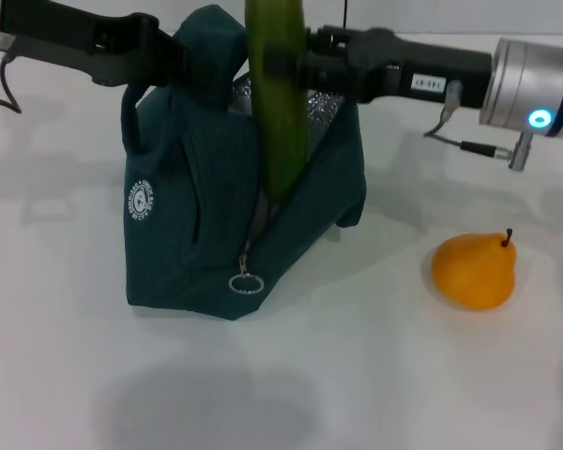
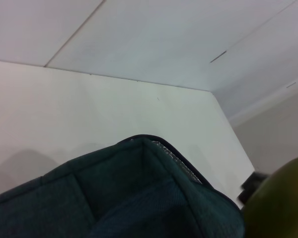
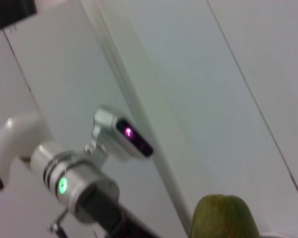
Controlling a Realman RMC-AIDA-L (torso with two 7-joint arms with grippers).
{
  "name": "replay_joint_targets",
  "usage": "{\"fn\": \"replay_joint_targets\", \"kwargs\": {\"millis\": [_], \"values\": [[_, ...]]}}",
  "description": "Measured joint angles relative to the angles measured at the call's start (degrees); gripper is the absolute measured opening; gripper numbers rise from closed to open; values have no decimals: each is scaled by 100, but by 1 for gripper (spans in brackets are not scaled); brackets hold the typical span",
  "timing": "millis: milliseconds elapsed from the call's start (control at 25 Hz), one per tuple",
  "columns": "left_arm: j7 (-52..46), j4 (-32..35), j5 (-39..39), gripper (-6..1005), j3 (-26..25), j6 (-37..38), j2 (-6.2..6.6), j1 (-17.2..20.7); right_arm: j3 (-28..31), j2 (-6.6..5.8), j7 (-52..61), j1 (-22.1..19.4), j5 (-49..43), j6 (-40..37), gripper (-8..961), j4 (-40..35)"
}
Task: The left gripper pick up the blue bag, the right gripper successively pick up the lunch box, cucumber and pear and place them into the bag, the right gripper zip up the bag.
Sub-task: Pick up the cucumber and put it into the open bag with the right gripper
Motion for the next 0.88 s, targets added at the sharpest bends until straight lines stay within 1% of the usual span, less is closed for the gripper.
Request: {"fn": "replay_joint_targets", "kwargs": {"millis": [160, 400, 600, 720, 800, 880], "values": [[0, 0, -1, 41, 0, 0, 0, 2, -282, 0, -466, -155, 288, -31, 612, -34], [-1, 0, -5, 41, 0, 0, 6, 2, -346, 0, -775, -283, 498, -192, 613, -80], [-1, 0, -2, 41, 0, 0, 8, 2, -317, -4, -787, -327, 506, -154, 756, -83], [-1, 0, -6, 41, -1, 0, 17, 27, -296, -34, -802, -393, 509, -163, 786, -135], [-1, 0, -24, 41, -2, 0, 28, 59, -284, -66, -838, -576, 502, -185, 806, -372], [-1, 0, -34, 41, -6, 1, 35, 95, -281, -113, -905, -900, 459, -184, 827, -754]]}}
